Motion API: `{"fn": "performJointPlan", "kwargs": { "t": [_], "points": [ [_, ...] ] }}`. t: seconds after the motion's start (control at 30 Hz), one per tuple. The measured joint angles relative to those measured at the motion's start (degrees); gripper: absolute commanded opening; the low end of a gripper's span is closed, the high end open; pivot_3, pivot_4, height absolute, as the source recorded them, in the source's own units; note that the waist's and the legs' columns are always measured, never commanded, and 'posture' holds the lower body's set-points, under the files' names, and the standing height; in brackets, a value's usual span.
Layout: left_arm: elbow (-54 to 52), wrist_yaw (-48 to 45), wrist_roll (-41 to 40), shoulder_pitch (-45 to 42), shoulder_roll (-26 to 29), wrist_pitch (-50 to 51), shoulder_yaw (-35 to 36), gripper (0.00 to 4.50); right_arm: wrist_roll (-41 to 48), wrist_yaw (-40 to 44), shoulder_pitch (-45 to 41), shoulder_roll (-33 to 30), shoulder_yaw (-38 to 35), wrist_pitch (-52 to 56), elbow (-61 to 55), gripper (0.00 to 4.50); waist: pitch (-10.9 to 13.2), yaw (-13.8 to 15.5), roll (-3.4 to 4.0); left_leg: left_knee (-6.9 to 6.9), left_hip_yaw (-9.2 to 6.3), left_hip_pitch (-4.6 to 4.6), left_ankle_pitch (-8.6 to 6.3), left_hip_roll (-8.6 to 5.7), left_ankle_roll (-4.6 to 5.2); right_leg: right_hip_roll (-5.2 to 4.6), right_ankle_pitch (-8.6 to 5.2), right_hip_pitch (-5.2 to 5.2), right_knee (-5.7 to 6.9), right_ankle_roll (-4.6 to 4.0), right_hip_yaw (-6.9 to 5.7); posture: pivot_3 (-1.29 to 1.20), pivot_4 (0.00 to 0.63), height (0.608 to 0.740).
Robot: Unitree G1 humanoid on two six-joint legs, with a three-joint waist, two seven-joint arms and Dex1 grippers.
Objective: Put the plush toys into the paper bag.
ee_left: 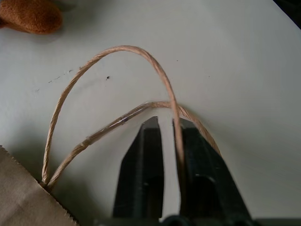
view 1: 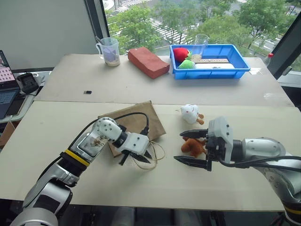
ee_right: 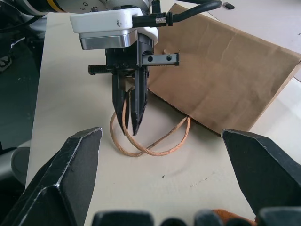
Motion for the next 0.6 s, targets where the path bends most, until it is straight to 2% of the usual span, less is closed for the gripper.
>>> {"fn": "performJointPlan", "kwargs": {
  "t": [0.17,0.3,0.4,0.47,0.53,0.6],
  "points": [
    [-1.5,-0.43,-3.05,0.0,-0.69,5.8,2.46,0.05,-2.34,0.44,0.72,-0.18,0.53,-1.7,0.4,4.5,0.0,0.08,0.0,0.01,-0.02,-0.01,0.0,0.0,0.0,0.0,-0.01,0.0,0.02,0.01,-0.01,0.0,0.15,0.74],
    [-4.54,0.42,-13.12,-0.69,-1.85,17.86,9.56,0.05,-5.13,-0.19,2.25,0.36,1.49,-3.61,0.74,4.5,0.0,0.02,-0.01,0.02,-0.03,-0.01,0.0,0.0,0.0,0.0,-0.01,-0.01,0.04,0.02,-0.01,0.0,0.15,0.74],
    [-5.86,2.16,-19.16,-3.81,-1.73,26.06,15.61,0.0,-5.82,-0.44,2.59,2.4,2.36,-4.38,2.35,3.71,0.0,-0.15,-0.01,0.07,-0.04,0.02,0.0,0.0,0.0,0.0,-0.01,0.01,0.08,0.02,-0.01,0.0,0.15,0.74],
    [-6.42,3.67,-21.81,-5.64,-1.6,29.93,18.92,0.0,-6.73,-0.71,2.05,4.6,4.09,-5.09,3.86,2.96,0.0,-0.29,0.01,0.06,-0.04,0.05,0.0,0.0,0.0,0.0,-0.02,0.03,0.08,0.03,-0.01,0.0,0.15,0.74],
    [-6.44,3.91,-22.41,-5.73,-1.61,30.54,19.28,0.0,-7.09,-0.8,1.62,5.08,4.71,-5.17,4.25,2.29,0.0,-0.33,0.01,0.06,-0.04,0.05,0.0,0.0,0.0,0.0,-0.02,0.02,0.08,0.03,-0.01,0.0,0.15,0.74],
    [-5.97,4.4,-22.79,-5.7,-1.71,31.32,19.54,0.0,-9.03,-1.93,-2.26,8.46,7.25,-5.7,6.48,1.56,0.0,-0.59,0.0,0.05,-0.05,0.05,0.0,0.0,0.0,0.02,-0.01,-0.01,0.1,0.02,-0.01,0.0,0.15,0.74]
  ]
}}
